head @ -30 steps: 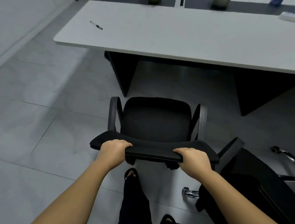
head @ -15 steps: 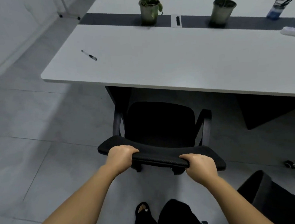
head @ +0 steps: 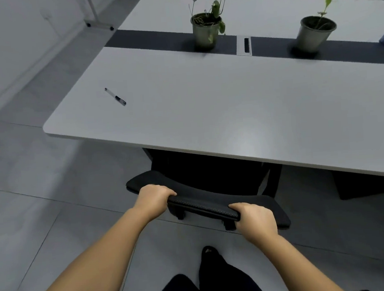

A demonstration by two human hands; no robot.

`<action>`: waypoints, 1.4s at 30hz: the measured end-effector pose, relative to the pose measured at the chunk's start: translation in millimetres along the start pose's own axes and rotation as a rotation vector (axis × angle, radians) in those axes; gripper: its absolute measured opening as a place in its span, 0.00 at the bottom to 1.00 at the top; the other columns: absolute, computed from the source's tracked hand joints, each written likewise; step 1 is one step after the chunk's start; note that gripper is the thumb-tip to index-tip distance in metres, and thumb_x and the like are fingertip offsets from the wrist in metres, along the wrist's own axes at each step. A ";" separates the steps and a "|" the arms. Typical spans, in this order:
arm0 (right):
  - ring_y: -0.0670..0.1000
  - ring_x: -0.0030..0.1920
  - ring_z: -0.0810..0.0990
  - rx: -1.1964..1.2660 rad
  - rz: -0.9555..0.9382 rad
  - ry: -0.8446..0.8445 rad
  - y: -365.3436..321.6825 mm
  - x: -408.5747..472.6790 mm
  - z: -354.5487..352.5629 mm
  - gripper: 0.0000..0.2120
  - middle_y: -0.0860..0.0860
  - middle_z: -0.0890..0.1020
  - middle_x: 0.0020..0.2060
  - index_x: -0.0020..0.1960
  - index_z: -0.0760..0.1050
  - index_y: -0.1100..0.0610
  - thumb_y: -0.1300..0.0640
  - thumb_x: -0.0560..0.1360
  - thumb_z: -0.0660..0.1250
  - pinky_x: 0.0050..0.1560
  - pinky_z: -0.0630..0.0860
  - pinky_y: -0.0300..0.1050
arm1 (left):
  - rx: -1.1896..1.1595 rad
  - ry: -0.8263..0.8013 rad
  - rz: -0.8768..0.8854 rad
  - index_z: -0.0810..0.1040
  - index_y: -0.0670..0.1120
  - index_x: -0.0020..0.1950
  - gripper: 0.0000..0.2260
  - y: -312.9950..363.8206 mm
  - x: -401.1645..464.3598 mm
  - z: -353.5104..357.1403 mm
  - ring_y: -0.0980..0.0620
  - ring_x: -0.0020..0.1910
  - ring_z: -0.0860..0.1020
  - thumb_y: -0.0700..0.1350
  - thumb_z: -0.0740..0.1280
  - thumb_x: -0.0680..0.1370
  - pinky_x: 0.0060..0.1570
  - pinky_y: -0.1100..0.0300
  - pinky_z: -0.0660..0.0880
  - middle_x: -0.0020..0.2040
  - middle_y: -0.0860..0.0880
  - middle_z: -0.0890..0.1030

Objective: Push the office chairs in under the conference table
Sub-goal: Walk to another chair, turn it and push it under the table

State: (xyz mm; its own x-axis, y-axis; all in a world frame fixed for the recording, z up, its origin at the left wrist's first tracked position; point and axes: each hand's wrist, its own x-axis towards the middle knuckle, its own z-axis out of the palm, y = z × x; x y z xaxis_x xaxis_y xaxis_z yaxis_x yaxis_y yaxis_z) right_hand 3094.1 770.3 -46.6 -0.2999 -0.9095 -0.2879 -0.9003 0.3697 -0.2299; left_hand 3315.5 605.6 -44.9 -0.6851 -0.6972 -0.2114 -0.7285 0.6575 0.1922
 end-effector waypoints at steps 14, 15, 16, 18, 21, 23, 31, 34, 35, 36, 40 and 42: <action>0.47 0.54 0.78 -0.019 -0.003 -0.035 9.2 97.5 -43.2 0.20 0.41 0.81 0.55 0.60 0.72 0.40 0.54 0.70 0.61 0.42 0.69 0.41 | 0.042 -0.041 -0.039 0.75 0.54 0.63 0.19 -12.5 85.3 -30.1 0.49 0.56 0.77 0.37 0.58 0.77 0.40 0.60 0.64 0.58 0.51 0.81; 0.47 0.54 0.78 -0.022 -0.001 -0.037 9.7 99.4 -45.3 0.20 0.41 0.81 0.55 0.60 0.72 0.40 0.54 0.70 0.61 0.42 0.69 0.41 | 0.045 -0.052 -0.033 0.77 0.54 0.61 0.18 -12.4 87.0 -31.2 0.48 0.54 0.77 0.37 0.58 0.76 0.37 0.60 0.63 0.55 0.51 0.82; 0.47 0.54 0.78 -0.024 -0.001 -0.038 10.5 99.6 -45.6 0.19 0.40 0.81 0.55 0.60 0.72 0.40 0.53 0.70 0.61 0.40 0.68 0.41 | 0.044 -0.060 -0.026 0.79 0.53 0.58 0.18 -12.5 87.0 -30.9 0.48 0.51 0.78 0.37 0.59 0.75 0.33 0.59 0.62 0.52 0.50 0.83; 0.46 0.53 0.78 -0.026 -0.003 -0.032 12.3 98.6 -44.7 0.18 0.40 0.81 0.54 0.58 0.73 0.39 0.52 0.70 0.61 0.36 0.64 0.40 | 0.028 -0.066 -0.025 0.81 0.51 0.50 0.15 -13.6 86.5 -28.6 0.48 0.45 0.79 0.36 0.60 0.72 0.28 0.60 0.60 0.46 0.49 0.84; 0.46 0.52 0.78 -0.026 0.001 -0.033 13.7 97.9 -43.7 0.18 0.40 0.81 0.54 0.58 0.73 0.39 0.52 0.70 0.61 0.35 0.63 0.40 | 0.022 -0.054 -0.019 0.81 0.51 0.48 0.14 -14.4 86.7 -27.0 0.48 0.43 0.79 0.36 0.60 0.71 0.29 0.60 0.63 0.43 0.49 0.84; 0.46 0.53 0.78 -0.022 0.003 -0.040 14.2 96.3 -43.7 0.18 0.40 0.80 0.55 0.58 0.73 0.40 0.52 0.70 0.61 0.38 0.65 0.41 | 0.031 -0.064 -0.008 0.80 0.52 0.50 0.15 -12.8 86.0 -27.8 0.49 0.44 0.78 0.36 0.60 0.72 0.27 0.61 0.59 0.44 0.50 0.83; 0.50 0.63 0.71 -0.020 0.004 -0.206 13.8 86.4 -50.4 0.23 0.44 0.72 0.66 0.67 0.66 0.44 0.50 0.73 0.61 0.57 0.71 0.46 | 0.025 -0.241 0.088 0.73 0.52 0.61 0.17 -12.2 78.3 -36.1 0.48 0.55 0.76 0.41 0.61 0.74 0.45 0.55 0.74 0.57 0.51 0.79; 0.52 0.66 0.68 0.103 0.013 -0.285 2.3 78.0 -62.7 0.28 0.49 0.68 0.69 0.71 0.59 0.46 0.48 0.73 0.63 0.63 0.68 0.48 | 0.038 -0.341 0.149 0.66 0.51 0.69 0.21 -11.7 72.4 -51.4 0.48 0.60 0.73 0.47 0.62 0.75 0.55 0.52 0.72 0.63 0.49 0.75; 0.51 0.67 0.68 0.213 0.020 -0.263 -3.9 71.6 -67.8 0.29 0.49 0.68 0.69 0.71 0.58 0.47 0.48 0.73 0.64 0.64 0.67 0.48 | 0.018 -0.334 0.164 0.64 0.52 0.70 0.22 -10.3 68.3 -58.4 0.48 0.61 0.72 0.49 0.61 0.76 0.57 0.51 0.72 0.65 0.49 0.74; 0.49 0.67 0.67 0.343 0.024 -0.211 -12.5 62.2 -73.3 0.30 0.49 0.68 0.69 0.71 0.58 0.47 0.48 0.73 0.65 0.65 0.66 0.46 | -0.018 -0.306 0.174 0.64 0.52 0.70 0.22 -9.7 62.0 -65.9 0.49 0.62 0.72 0.50 0.61 0.76 0.57 0.51 0.72 0.66 0.50 0.73; 0.37 0.61 0.72 0.806 0.039 0.077 -49.2 10.1 -89.5 0.24 0.41 0.74 0.62 0.67 0.64 0.42 0.53 0.73 0.66 0.64 0.67 0.41 | -0.292 -0.058 0.129 0.67 0.55 0.68 0.19 -13.8 22.7 -90.9 0.57 0.60 0.73 0.51 0.63 0.77 0.57 0.57 0.73 0.63 0.56 0.75; 0.35 0.59 0.73 0.921 0.052 0.163 -67.9 -19.4 -87.7 0.23 0.38 0.75 0.60 0.65 0.66 0.41 0.55 0.74 0.66 0.62 0.69 0.39 | -0.486 0.062 0.096 0.71 0.56 0.65 0.18 -21.7 -4.0 -96.2 0.61 0.56 0.75 0.47 0.65 0.76 0.56 0.56 0.74 0.57 0.59 0.78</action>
State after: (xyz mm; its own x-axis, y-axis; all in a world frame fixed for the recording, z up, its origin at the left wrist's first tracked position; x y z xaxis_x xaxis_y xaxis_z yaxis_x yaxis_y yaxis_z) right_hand 3133.4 746.1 56.1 -0.4359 -0.8774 -0.2005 -0.3009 0.3521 -0.8863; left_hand 3333.6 566.6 44.0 -0.7371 -0.6657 -0.1165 -0.5704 0.5205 0.6354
